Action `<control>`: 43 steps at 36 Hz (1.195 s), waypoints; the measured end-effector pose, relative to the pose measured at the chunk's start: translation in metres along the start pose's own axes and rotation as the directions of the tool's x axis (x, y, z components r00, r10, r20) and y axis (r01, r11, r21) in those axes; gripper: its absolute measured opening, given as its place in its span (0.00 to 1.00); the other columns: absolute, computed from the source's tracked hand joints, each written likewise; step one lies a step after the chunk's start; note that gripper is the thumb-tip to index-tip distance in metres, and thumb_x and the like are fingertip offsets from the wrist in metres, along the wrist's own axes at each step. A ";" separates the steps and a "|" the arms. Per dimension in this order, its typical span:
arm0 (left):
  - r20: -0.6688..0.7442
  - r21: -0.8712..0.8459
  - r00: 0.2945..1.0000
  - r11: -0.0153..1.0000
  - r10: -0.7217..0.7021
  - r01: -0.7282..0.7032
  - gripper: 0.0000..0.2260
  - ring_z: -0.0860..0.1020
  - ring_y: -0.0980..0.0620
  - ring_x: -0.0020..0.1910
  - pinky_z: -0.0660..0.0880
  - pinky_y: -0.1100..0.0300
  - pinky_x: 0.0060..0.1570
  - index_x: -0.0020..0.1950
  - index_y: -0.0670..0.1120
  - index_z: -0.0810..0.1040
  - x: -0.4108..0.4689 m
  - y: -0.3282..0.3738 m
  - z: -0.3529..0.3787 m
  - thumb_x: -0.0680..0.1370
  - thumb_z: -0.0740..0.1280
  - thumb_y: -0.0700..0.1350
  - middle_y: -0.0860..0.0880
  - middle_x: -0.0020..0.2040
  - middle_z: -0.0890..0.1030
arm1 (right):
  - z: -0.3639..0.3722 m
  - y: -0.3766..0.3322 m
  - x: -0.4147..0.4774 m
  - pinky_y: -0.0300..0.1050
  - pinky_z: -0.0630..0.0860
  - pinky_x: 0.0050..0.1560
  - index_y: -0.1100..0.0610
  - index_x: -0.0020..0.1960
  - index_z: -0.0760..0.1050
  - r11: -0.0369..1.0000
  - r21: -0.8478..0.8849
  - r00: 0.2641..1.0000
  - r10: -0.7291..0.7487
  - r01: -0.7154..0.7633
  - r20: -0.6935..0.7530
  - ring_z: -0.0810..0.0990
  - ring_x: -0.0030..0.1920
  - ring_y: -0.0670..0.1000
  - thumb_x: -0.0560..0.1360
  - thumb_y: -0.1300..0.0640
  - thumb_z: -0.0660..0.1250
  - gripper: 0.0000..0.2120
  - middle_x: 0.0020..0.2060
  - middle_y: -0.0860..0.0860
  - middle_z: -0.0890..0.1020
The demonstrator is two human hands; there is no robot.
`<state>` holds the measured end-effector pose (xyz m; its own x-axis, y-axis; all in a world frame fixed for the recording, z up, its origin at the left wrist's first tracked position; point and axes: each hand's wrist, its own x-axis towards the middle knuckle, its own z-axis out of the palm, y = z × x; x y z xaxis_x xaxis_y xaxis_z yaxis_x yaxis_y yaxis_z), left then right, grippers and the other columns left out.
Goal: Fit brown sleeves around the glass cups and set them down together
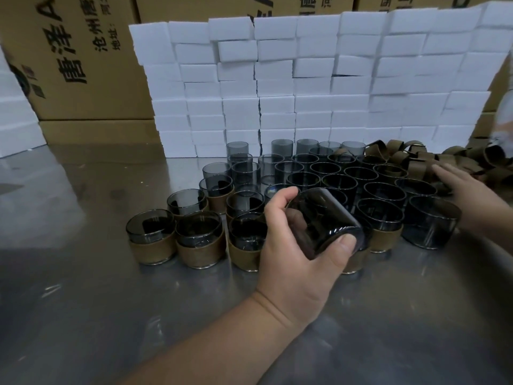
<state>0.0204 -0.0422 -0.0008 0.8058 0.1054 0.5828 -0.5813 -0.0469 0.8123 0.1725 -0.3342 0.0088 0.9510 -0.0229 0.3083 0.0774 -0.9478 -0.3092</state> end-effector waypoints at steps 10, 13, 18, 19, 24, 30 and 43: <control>-0.003 -0.074 1.000 0.997 -0.008 0.007 0.27 0.73 0.57 0.46 0.71 0.65 0.48 0.59 0.54 0.61 0.003 -0.003 0.000 0.61 0.62 0.54 0.38 0.54 0.72 | 0.006 0.004 0.005 0.52 0.63 0.66 0.61 0.73 0.61 0.995 -0.082 0.996 -0.047 0.053 0.073 0.68 0.68 0.63 0.68 0.67 0.71 0.37 0.68 0.64 0.69; 0.004 -0.052 1.000 0.999 0.003 -0.003 0.27 0.72 0.59 0.45 0.70 0.68 0.47 0.60 0.53 0.61 0.002 -0.005 0.000 0.62 0.62 0.54 0.38 0.53 0.71 | 0.009 0.007 0.009 0.54 0.65 0.65 0.60 0.73 0.63 0.994 -0.090 0.997 -0.055 0.061 0.061 0.69 0.66 0.63 0.70 0.63 0.72 0.34 0.67 0.64 0.69; -0.016 -0.034 1.000 0.999 -0.002 0.001 0.26 0.72 0.59 0.45 0.70 0.69 0.48 0.60 0.52 0.61 0.003 -0.004 0.001 0.63 0.61 0.55 0.38 0.52 0.71 | 0.014 0.006 0.020 0.57 0.58 0.71 0.56 0.76 0.56 0.995 -0.100 0.999 -0.014 0.010 -0.046 0.56 0.73 0.62 0.70 0.58 0.73 0.39 0.75 0.58 0.57; -0.020 -0.028 1.000 1.000 -0.009 0.008 0.26 0.72 0.61 0.44 0.69 0.70 0.47 0.60 0.53 0.61 0.004 -0.003 0.000 0.63 0.61 0.55 0.39 0.52 0.72 | 0.014 0.005 0.022 0.57 0.56 0.71 0.55 0.76 0.55 0.994 -0.107 0.998 0.005 -0.011 -0.056 0.54 0.74 0.61 0.71 0.58 0.72 0.40 0.75 0.58 0.55; -0.033 0.045 0.996 0.996 -0.078 0.079 0.27 0.74 0.62 0.53 0.71 0.64 0.55 0.63 0.59 0.60 0.005 -0.002 -0.001 0.65 0.58 0.60 0.55 0.56 0.73 | 0.014 0.012 0.033 0.54 0.51 0.73 0.56 0.77 0.51 0.984 -0.168 0.998 0.057 -0.062 -0.035 0.49 0.76 0.59 0.75 0.56 0.67 0.36 0.76 0.58 0.51; -0.073 0.140 0.989 0.980 -0.131 0.140 0.24 0.72 0.41 0.61 0.71 0.38 0.58 0.61 0.65 0.61 0.005 0.005 -0.001 0.66 0.55 0.64 0.49 0.65 0.70 | 0.010 0.013 0.042 0.60 0.63 0.67 0.56 0.72 0.64 0.959 -0.267 0.994 0.079 -0.098 -0.080 0.61 0.70 0.63 0.72 0.56 0.70 0.30 0.72 0.59 0.64; -0.067 0.118 0.988 0.983 -0.136 0.143 0.23 0.73 0.44 0.61 0.72 0.40 0.59 0.60 0.64 0.60 0.005 0.004 0.000 0.65 0.55 0.64 0.50 0.63 0.71 | 0.000 0.033 0.058 0.59 0.73 0.56 0.60 0.62 0.72 0.882 -0.345 0.946 0.285 -0.321 -0.154 0.71 0.56 0.67 0.72 0.57 0.67 0.20 0.57 0.64 0.70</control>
<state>0.0217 -0.0416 0.0056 0.8680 0.1770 0.4640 -0.4426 -0.1481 0.8844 0.2300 -0.3666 0.0165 0.8758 -0.3404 0.3421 -0.3405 -0.9382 -0.0618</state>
